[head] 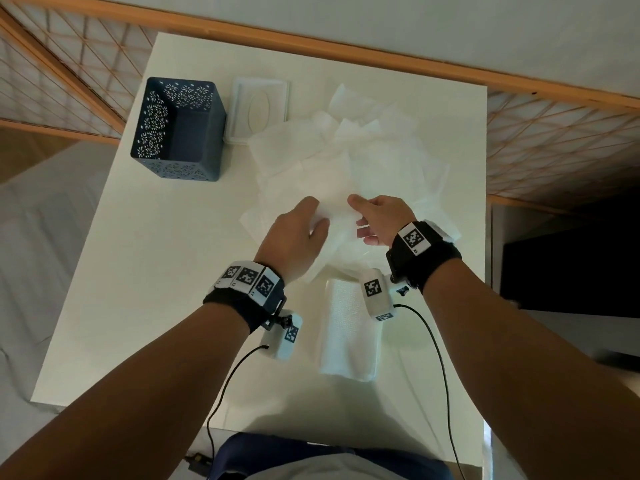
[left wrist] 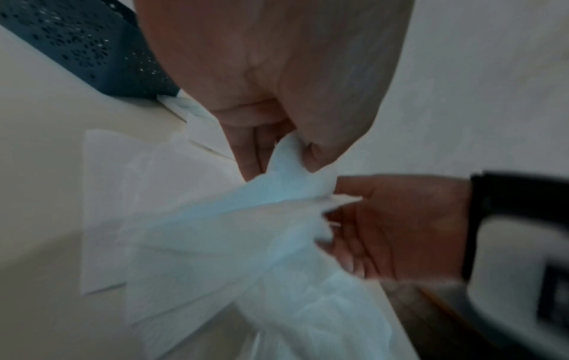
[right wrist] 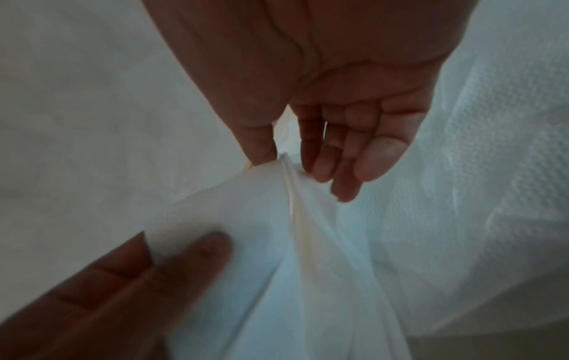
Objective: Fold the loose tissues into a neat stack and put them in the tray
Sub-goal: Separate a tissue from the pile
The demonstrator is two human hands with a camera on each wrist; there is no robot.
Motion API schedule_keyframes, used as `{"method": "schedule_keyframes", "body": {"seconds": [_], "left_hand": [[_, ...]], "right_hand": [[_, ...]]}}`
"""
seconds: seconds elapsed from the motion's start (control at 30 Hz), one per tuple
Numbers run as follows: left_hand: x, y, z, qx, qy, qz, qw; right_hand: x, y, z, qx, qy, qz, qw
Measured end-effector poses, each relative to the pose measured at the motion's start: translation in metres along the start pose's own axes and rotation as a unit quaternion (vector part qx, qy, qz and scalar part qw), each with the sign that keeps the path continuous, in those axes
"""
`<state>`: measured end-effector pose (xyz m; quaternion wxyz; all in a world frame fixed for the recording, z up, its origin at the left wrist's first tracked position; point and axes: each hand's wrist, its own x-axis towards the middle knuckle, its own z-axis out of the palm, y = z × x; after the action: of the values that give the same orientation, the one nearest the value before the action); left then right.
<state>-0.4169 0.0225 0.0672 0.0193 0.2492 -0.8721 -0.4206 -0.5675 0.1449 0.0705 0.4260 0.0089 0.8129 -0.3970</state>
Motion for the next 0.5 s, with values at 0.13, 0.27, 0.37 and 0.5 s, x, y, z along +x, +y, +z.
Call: {"method": "schedule_keyframes", "body": {"seconds": [0.13,0.27,0.37,0.5], "left_hand": [[-0.003,0.010,-0.025,-0.195,-0.013,-0.042,0.980],[-0.009,0.032,-0.052,-0.363,-0.014,-0.078,0.928],[-0.007,0.043,-0.069,-0.459,-0.025,-0.108,0.882],[-0.004,0.054,-0.083,-0.511,-0.010,-0.128,0.850]], "right_hand": [[-0.011,-0.004,-0.011,-0.085,0.059,-0.080,0.991],[-0.034,-0.015,-0.023,-0.021,0.013,-0.129,0.991],[-0.047,-0.019,-0.025,0.105,-0.049,-0.124,0.986],[-0.067,-0.026,-0.027,0.202,-0.120,-0.142,0.962]]}}
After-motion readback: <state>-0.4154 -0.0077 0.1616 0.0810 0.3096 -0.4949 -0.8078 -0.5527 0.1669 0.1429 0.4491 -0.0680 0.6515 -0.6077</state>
